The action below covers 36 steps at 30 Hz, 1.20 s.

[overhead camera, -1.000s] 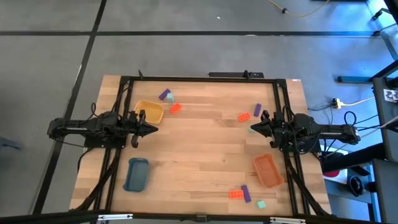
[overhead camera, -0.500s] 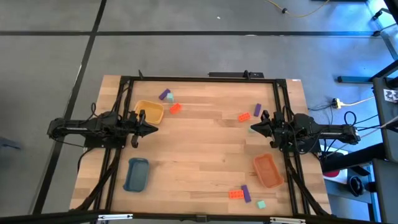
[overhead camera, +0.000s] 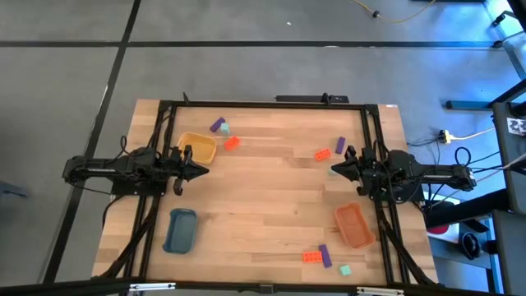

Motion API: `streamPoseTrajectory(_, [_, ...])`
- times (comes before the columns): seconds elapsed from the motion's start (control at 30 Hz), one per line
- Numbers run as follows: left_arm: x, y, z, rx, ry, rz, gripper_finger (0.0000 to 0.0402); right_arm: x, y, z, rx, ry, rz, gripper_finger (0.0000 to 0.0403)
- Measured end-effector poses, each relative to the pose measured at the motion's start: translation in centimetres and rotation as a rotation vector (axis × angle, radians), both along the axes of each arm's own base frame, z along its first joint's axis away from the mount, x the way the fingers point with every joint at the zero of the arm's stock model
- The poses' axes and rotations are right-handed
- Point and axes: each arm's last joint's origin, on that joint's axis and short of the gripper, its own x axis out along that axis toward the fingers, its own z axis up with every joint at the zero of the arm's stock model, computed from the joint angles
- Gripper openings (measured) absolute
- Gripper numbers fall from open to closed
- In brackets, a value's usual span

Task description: Sort & place blocks by color

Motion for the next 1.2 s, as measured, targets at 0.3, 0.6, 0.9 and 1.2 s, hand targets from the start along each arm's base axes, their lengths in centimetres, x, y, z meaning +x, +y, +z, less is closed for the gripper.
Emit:
streamPoseTrajectory(0.3, [0.0, 0.0, 0.0, 0.000, 0.000, 0.000, 0.0000, 0.0, 0.0, 0.0, 0.000, 0.000, 0.000, 0.0020])
streamPoseTrajectory(0.6, [0.0, 0.0, 0.0, 0.000, 0.001, 0.000, 0.0000, -0.2, -0.4, 1.1, 0.117, -0.116, -0.128, 0.0020])
streamPoseTrajectory(0.9, [0.0, 0.0, 0.0, 0.000, 0.000, 0.000, 0.0000, -1.6, -1.2, 4.2, 0.385, -0.444, -0.318, 0.0020])
streamPoseTrajectory(1.2, [0.0, 0.0, 0.0, 0.000, 0.000, 0.000, 0.0000, -1.5, -1.4, 10.2, 0.413, -0.322, -0.424, 0.0057])
